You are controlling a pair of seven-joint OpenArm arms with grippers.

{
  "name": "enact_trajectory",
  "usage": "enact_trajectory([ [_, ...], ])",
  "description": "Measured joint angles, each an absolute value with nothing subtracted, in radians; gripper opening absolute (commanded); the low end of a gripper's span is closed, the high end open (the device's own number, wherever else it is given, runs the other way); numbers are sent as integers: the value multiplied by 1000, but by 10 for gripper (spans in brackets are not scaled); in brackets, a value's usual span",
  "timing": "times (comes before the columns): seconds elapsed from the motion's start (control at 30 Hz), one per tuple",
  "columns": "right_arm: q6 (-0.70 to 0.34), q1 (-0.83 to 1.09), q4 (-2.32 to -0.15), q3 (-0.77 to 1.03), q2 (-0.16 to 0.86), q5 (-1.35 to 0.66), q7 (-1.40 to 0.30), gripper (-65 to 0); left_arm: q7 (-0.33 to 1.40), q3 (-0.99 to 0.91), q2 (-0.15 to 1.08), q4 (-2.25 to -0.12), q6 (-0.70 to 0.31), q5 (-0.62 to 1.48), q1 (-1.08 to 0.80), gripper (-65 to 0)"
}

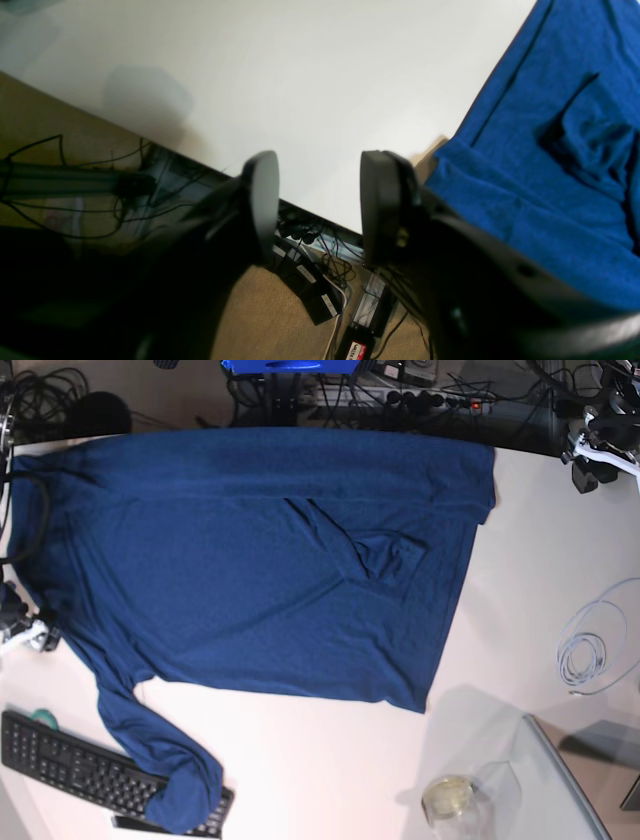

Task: Layout the t-shirt on the table in an organized manner, then fold the t-shirt properly
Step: 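Release the shirt and lift both grippers away from the edge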

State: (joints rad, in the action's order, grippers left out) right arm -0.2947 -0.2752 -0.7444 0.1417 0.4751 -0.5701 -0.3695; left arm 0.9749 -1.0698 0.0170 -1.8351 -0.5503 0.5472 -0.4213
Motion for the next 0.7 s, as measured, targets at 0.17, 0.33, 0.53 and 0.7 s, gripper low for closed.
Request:
enact_trajectory([
  [0.17, -295, -252, -739, 142, 476, -554, -385, -272, 976, -1070, 17, -1835, -550, 547, -420, -397],
  [0.33, -294, -259, -740, 145, 467, -440, -380, -273, 976, -1070, 17, -1834, -550, 547, -421, -397],
  [0.53, -294, -253, -695, 145, 465, -437, -378, -273, 976, -1070, 17, -1781, -550, 547, -421, -397],
  [0.7, -294, -252, -694, 145, 465, -437, -380, -275, 976, -1070, 17, -1773, -550, 547, -421, -397],
])
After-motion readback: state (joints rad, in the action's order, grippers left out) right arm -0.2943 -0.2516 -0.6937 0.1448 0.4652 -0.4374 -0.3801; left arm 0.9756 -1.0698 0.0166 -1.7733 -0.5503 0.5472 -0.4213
